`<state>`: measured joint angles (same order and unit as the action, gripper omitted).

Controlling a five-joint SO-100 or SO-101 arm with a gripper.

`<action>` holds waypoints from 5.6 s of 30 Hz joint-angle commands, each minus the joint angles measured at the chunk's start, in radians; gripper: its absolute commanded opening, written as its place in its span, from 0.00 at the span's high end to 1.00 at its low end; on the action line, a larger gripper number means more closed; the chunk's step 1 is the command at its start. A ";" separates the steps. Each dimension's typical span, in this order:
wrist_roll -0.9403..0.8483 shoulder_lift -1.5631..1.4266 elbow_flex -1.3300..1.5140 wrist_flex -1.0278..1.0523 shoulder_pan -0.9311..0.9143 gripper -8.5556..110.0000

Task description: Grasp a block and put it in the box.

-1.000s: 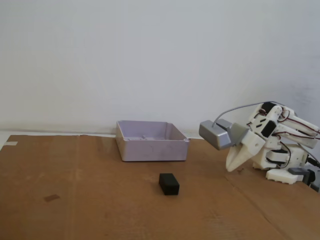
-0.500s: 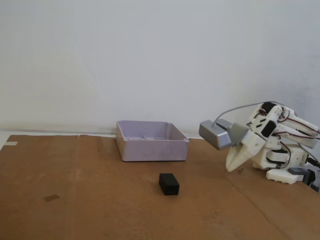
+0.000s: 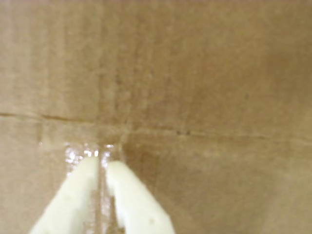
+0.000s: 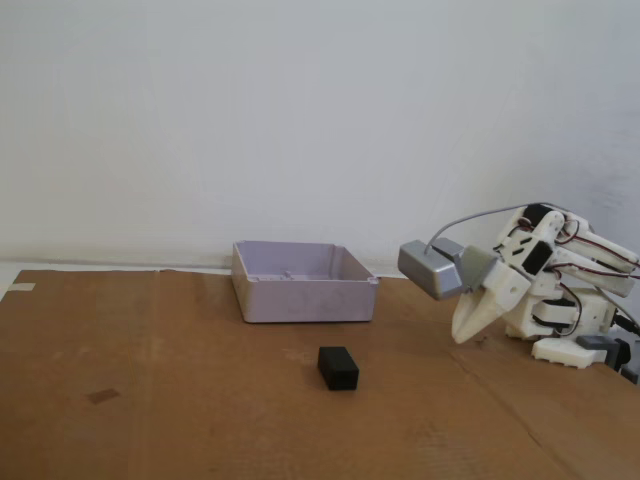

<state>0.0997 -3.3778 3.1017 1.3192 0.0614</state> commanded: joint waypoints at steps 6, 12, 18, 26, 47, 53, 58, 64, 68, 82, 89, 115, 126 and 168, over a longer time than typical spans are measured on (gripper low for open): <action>0.017 -0.018 0.044 0.094 0.008 0.93; 0.015 -0.015 0.044 -0.106 0.008 0.93; 0.015 0.011 0.002 -0.152 0.008 0.93; 0.015 0.167 -0.138 -0.153 0.008 0.93; 0.015 0.676 -0.417 -0.641 0.008 0.93; 0.015 0.850 -0.502 -0.739 0.009 0.93; 0.015 0.999 -0.583 -0.807 0.025 0.93; 0.015 1.170 -0.718 -0.815 0.054 0.93; 0.015 1.284 -0.825 -0.815 0.078 0.93; 0.018 1.637 -1.190 -0.815 0.118 0.93; 0.072 1.740 -1.305 -0.813 0.118 0.93; 0.150 1.786 -1.330 -0.798 0.141 0.93; 0.141 1.784 -1.327 -0.746 0.161 0.93; 0.189 1.767 -1.351 -0.704 0.212 0.43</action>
<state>0.2684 -1.5417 1.8960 0.6443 0.2654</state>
